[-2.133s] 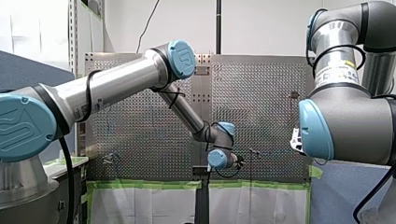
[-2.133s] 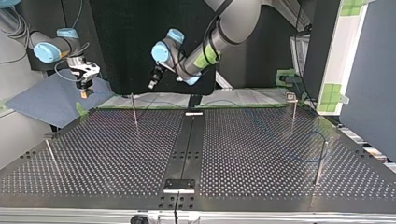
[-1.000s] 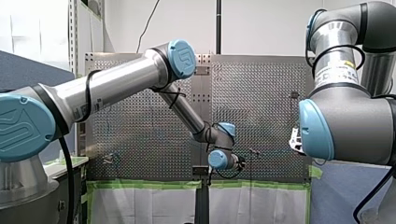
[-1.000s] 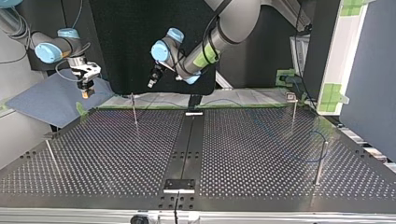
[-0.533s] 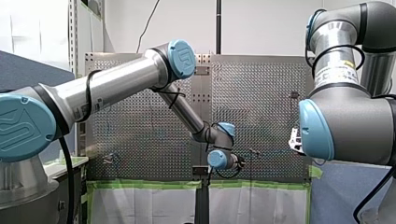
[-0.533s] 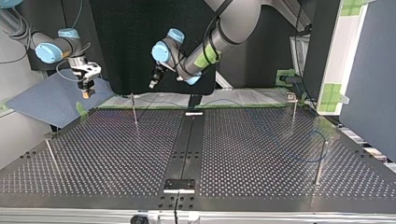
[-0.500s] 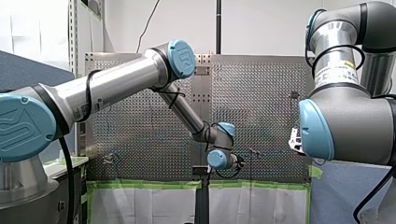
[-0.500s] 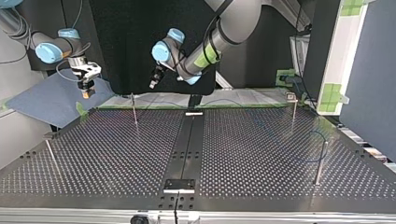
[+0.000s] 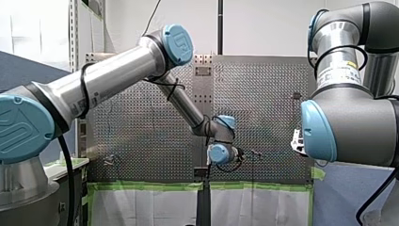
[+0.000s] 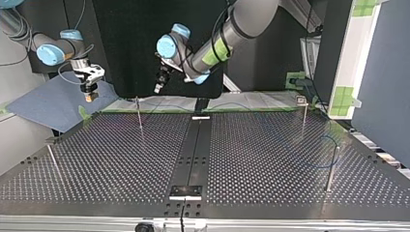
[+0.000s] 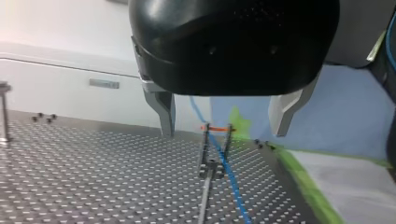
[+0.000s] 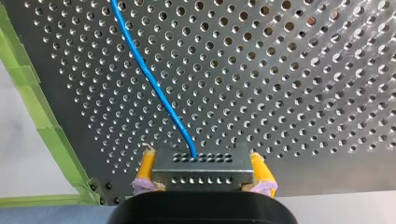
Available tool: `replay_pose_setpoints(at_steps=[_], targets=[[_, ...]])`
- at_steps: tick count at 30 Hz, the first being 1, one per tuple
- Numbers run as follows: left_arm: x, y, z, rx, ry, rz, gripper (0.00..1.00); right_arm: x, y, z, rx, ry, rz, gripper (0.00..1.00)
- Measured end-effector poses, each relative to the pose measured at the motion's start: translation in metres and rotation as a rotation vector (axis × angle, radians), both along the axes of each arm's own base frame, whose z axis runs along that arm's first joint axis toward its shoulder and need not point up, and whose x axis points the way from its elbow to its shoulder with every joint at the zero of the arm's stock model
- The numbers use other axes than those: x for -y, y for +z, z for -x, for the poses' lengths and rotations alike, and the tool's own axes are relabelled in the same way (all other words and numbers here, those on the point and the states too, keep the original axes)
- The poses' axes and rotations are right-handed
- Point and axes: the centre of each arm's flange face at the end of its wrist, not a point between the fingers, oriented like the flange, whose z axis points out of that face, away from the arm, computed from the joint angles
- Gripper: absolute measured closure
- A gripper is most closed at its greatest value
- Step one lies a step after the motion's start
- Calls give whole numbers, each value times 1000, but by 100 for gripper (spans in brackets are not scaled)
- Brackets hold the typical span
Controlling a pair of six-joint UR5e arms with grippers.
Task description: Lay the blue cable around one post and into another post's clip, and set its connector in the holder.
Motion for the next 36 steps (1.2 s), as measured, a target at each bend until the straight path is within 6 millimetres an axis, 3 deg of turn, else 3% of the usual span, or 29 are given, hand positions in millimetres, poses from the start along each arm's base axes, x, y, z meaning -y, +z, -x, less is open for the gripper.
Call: replay_pose_setpoints(at_steps=[17, 36], targets=[[-22, 59, 23, 44, 96, 145, 0, -1, 0, 0, 4, 2, -8, 100], [-49, 116, 62, 60, 40, 240, 0, -2, 0, -4, 5, 10, -9, 100]])
